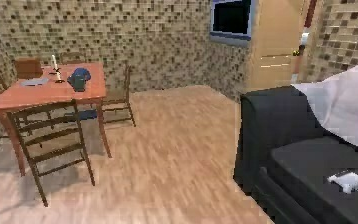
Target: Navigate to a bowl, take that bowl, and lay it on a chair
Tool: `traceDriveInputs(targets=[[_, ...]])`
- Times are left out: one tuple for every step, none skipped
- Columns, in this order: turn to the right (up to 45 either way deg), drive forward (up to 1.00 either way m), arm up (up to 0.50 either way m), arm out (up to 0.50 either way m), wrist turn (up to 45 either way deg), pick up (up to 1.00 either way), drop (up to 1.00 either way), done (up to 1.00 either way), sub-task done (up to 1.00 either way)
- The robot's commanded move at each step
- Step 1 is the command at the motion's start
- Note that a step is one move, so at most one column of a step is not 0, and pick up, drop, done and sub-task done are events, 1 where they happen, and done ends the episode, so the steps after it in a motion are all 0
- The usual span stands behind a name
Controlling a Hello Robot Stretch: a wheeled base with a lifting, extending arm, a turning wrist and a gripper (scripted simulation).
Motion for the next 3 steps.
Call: traceDriveInputs(targets=[[0.0, 1.00, 0.00, 0.00, 0.0, 0.00, 0.00, 0.00, 0.00], [-3.0, 0.00, 0.00, 0.00, 0.0, 0.00, 0.00, 0.00, 0.00], [-6.0, 0.00, 0.00, 0.00, 0.0, 0.00, 0.00, 0.00, 0.00]])
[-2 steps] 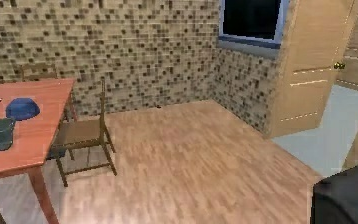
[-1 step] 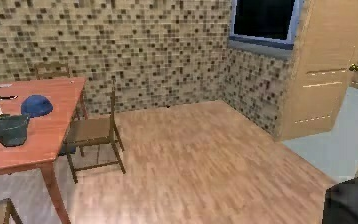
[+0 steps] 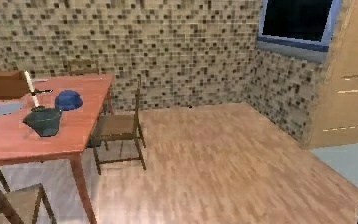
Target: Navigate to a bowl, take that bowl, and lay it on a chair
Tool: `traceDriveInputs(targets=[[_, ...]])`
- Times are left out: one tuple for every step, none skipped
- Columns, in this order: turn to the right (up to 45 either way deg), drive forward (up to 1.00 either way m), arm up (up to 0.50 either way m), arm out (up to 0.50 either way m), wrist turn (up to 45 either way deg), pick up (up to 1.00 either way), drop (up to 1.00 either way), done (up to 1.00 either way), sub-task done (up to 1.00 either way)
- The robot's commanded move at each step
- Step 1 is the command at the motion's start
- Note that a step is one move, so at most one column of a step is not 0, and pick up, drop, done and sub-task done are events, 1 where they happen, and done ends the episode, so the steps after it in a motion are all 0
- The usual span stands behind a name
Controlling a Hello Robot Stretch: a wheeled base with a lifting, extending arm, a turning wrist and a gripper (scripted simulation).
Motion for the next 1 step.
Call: traceDriveInputs(targets=[[0.0, 0.75, 0.00, 0.00, 0.0, 0.00, 0.00, 0.00, 0.00]])
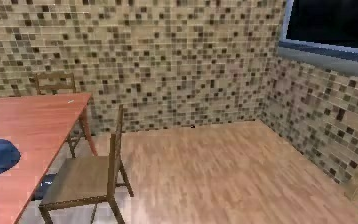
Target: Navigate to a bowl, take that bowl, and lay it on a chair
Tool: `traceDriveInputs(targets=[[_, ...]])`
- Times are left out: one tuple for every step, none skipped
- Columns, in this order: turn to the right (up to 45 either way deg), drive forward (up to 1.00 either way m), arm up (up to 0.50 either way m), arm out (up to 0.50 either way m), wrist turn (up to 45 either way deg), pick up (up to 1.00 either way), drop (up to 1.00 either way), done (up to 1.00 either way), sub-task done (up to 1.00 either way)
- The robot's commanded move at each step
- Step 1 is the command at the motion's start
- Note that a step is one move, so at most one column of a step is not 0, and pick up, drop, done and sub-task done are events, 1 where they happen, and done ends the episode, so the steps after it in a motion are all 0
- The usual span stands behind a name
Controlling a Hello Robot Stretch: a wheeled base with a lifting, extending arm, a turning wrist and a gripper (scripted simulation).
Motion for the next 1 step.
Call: traceDriveInputs(targets=[[9.0, 0.00, 0.00, 0.00, 0.0, 0.00, 0.00, 0.00, 0.00]])
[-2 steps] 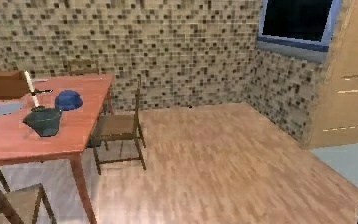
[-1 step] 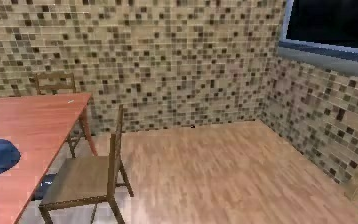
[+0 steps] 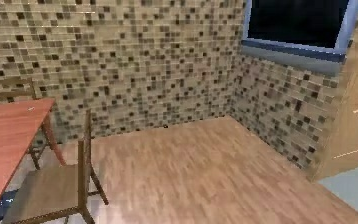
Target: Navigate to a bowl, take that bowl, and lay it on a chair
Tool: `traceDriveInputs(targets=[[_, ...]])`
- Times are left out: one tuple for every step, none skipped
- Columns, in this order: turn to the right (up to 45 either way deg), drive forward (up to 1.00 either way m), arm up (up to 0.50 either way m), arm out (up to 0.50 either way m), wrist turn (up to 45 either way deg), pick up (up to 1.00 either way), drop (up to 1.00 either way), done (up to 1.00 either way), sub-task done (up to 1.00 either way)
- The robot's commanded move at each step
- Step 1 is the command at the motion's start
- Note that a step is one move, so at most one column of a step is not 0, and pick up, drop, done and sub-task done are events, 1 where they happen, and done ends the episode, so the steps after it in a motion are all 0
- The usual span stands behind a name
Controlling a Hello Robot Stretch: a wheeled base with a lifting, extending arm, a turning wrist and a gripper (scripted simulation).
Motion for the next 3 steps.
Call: traceDriveInputs(targets=[[0.0, 0.90, 0.00, 0.00, 0.0, 0.00, 0.00, 0.00, 0.00], [-18.0, 0.00, 0.00, 0.00, 0.0, 0.00, 0.00, 0.00, 0.00], [0.0, 0.80, 0.00, 0.00, 0.0, 0.00, 0.00, 0.00, 0.00]])
